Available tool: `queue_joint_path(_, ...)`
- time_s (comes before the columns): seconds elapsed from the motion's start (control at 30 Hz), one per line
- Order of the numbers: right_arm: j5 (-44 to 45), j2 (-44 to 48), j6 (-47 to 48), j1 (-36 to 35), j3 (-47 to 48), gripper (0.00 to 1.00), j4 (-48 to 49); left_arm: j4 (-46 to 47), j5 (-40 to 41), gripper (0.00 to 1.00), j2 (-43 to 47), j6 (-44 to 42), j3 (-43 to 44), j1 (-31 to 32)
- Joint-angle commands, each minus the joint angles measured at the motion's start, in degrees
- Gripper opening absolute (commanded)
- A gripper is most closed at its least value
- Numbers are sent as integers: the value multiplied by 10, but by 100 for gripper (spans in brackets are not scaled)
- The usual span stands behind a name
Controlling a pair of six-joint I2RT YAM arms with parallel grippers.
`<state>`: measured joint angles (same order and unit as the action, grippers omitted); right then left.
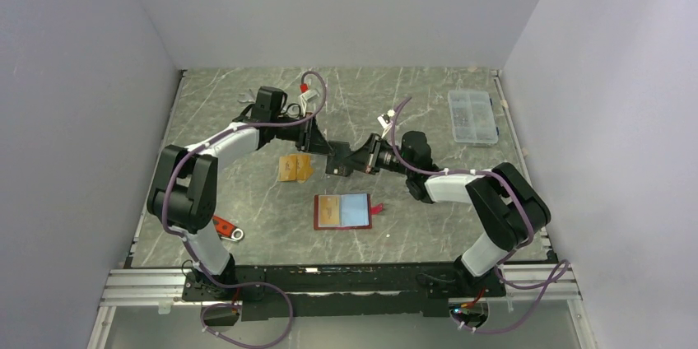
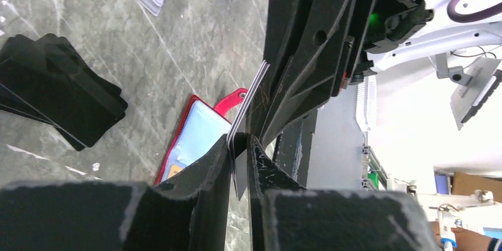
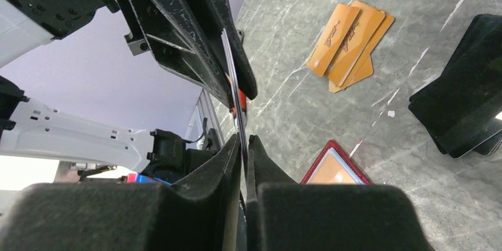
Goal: Put the credit cards into the card holder
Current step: Place the credit card at the center of the board.
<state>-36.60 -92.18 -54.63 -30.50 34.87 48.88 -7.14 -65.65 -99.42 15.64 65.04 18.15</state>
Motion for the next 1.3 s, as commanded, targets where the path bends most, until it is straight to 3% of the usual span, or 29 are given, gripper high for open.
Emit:
queue_joint_path(0.0, -9, -3, -36, 11, -11, 12, 82, 39, -60, 19, 32, 22, -6, 1)
queue_joint_path(0.27, -52, -24, -90, 14, -16, 18, 163, 112, -85, 22, 26, 84, -23, -19)
queue_joint_path(0.47, -51, -19, -90, 14, -6, 12, 152, 117, -86, 22, 34, 82, -38, -20)
queue_joint_path(0.63, -43, -1, -52, 13, 7, 0, 81, 140, -92, 35, 40, 99, -48, -21)
queue_joint_path(0.7, -37, 6, -31, 12, 11, 0, 40, 162, -94, 39, 41, 118, -50, -21)
queue_joint_path(0.8, -30, 14, -16, 11, 11, 0, 15, 182, -98, 57, 36, 140, -49, -21)
queue_joint_path(0.9, -38, 17, -7, 8, 15, 0, 6, 187, -98, 67, 29, 144, -48, -21)
queue_joint_path(1.27, -37, -2, -1, 3, 44, 0, -9, 264, -109, 66, 23, 208, -71, -19)
